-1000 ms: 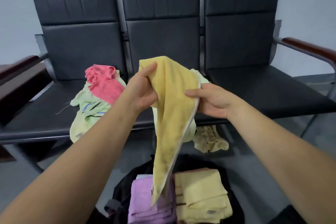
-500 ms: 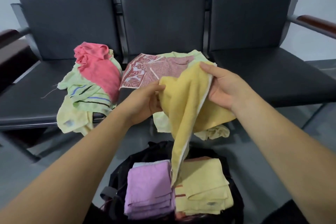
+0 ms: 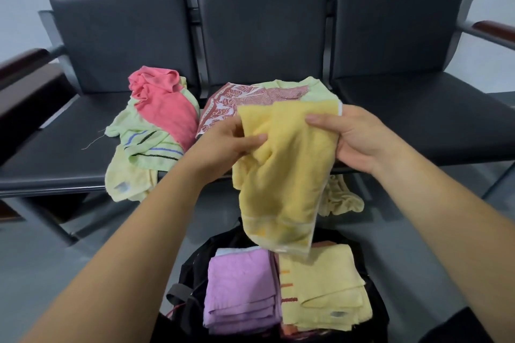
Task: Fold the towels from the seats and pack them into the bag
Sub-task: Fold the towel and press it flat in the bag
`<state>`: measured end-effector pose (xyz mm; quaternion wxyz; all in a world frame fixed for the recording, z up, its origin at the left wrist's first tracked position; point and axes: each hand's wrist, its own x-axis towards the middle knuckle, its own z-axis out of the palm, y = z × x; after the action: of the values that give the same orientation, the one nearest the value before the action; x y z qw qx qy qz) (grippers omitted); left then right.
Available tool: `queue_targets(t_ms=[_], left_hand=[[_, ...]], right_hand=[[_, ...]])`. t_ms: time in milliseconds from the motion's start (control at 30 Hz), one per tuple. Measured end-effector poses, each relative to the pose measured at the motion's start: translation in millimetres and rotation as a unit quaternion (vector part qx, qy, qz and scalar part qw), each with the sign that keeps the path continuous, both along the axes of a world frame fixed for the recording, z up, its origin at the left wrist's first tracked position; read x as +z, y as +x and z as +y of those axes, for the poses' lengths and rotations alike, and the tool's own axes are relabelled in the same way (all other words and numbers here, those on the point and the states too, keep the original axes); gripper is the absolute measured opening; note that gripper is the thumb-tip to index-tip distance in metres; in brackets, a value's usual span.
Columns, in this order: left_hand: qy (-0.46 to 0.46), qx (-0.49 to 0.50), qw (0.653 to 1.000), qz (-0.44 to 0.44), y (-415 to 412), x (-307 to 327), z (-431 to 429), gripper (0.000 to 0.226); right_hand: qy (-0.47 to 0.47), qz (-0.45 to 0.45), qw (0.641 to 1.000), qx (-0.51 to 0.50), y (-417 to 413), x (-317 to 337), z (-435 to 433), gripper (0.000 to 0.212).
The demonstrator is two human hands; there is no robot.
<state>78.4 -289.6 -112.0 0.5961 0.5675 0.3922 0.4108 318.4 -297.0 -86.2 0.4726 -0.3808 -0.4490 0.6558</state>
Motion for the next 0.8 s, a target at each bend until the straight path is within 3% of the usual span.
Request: queue_targets(t_ms=[67, 300, 467, 567, 700, 800], left_hand=[[-0.022, -0.036, 0.998, 0.036, -4.5, -6.9, -3.0, 0.036], [-0.098, 0.064, 0.986, -0.118, 8.6, 9.1, -13.7, 0.027], [-0.116, 0.103, 0.970, -0.184, 13.9, 17.7, -16.1, 0.024], [-0.024, 0.055, 0.987, -0.147, 6.9, 18.7, -14.4, 0.020], [0.056, 0.068, 0.995, -0.044, 0.1, 24.2, -15.8, 0.020], [0.123, 0.112, 0.986, 0.029, -3.4, 30.4, -16.5, 0.019]], right_hand=[[0.009, -0.003, 1.000, -0.009, 2.5, 3.1, -0.7, 0.044], [-0.046, -0.044, 0.997, -0.031, 17.8, 4.2, 2.4, 0.056], [-0.055, 0.110, 0.992, 0.004, 23.9, 6.9, 1.1, 0.056], [-0.026, 0.048, 0.998, 0.007, 22.7, 5.2, 0.1, 0.042], [0.034, -0.065, 0.995, -0.072, 22.6, 9.6, 1.2, 0.019], [0.071, -0.063, 0.989, -0.117, 19.3, 16.9, 3.1, 0.017]])
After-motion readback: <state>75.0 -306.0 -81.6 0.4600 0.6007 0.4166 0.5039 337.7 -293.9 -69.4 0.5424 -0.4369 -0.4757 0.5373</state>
